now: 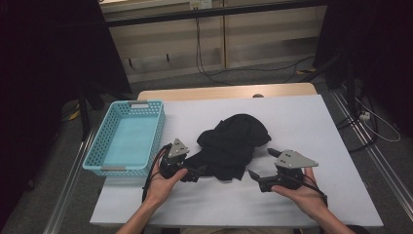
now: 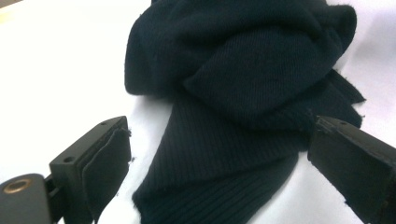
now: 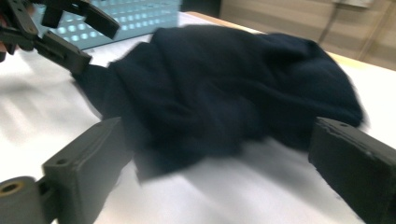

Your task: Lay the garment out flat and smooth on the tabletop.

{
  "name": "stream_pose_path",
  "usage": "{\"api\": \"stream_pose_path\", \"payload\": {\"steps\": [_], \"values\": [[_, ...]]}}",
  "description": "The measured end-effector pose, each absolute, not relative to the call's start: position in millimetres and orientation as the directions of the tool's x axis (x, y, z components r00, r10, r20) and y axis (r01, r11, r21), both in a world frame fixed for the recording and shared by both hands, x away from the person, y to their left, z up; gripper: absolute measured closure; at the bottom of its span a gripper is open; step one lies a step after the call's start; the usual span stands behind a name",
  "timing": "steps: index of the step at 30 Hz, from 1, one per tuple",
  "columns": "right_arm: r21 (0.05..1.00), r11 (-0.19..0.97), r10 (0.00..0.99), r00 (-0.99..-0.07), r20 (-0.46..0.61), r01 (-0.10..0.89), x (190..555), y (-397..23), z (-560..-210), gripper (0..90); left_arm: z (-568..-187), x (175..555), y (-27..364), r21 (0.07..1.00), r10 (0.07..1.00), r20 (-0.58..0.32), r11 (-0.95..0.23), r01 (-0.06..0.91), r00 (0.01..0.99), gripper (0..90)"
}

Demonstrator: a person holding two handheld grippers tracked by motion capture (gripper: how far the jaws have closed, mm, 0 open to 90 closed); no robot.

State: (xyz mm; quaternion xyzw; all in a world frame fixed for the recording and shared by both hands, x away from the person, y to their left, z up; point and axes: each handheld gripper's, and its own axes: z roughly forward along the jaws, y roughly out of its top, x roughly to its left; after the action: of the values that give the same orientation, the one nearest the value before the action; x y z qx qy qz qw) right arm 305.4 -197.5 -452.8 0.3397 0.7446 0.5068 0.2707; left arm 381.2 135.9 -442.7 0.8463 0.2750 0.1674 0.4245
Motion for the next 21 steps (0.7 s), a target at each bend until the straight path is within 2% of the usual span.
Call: {"api": "stream_pose_path", "payload": {"steps": [6, 10, 13, 17, 19, 21], "values": [[0.915, 0.324, 0.718, -0.692, -0.073, 0.240, 328, -170, -448, 18.7, -450, 378, 132, 0.798, 0.609, 0.061, -0.505, 0.327, 0.791, 4.7], [0.898, 0.370, 0.724, -0.679, -0.119, 0.237, 341, -160, -459, 18.0, -455, 377, 126, 0.787, 0.586, 0.084, -0.535, 0.306, 0.806, 5.2], [0.863, 0.410, 0.739, -0.662, -0.124, 0.296, 351, -160, -470, 18.2, -459, 382, 125, 0.776, 0.582, 0.067, -0.541, 0.325, 0.810, 5.2], [0.834, 0.446, 0.748, -0.647, -0.148, 0.325, 358, -162, -477, 23.0, -464, 390, 126, 0.767, 0.596, 0.073, -0.546, 0.337, 0.799, 6.6], [0.831, 0.452, 0.750, -0.642, -0.156, 0.326, 361, -163, -479, 30.7, -465, 392, 126, 0.761, 0.604, 0.081, -0.551, 0.342, 0.793, 6.7], [0.827, 0.450, 0.749, -0.647, -0.144, 0.336, 363, -165, -479, 48.3, -466, 392, 125, 0.760, 0.602, 0.078, -0.552, 0.343, 0.795, 6.9]]}}
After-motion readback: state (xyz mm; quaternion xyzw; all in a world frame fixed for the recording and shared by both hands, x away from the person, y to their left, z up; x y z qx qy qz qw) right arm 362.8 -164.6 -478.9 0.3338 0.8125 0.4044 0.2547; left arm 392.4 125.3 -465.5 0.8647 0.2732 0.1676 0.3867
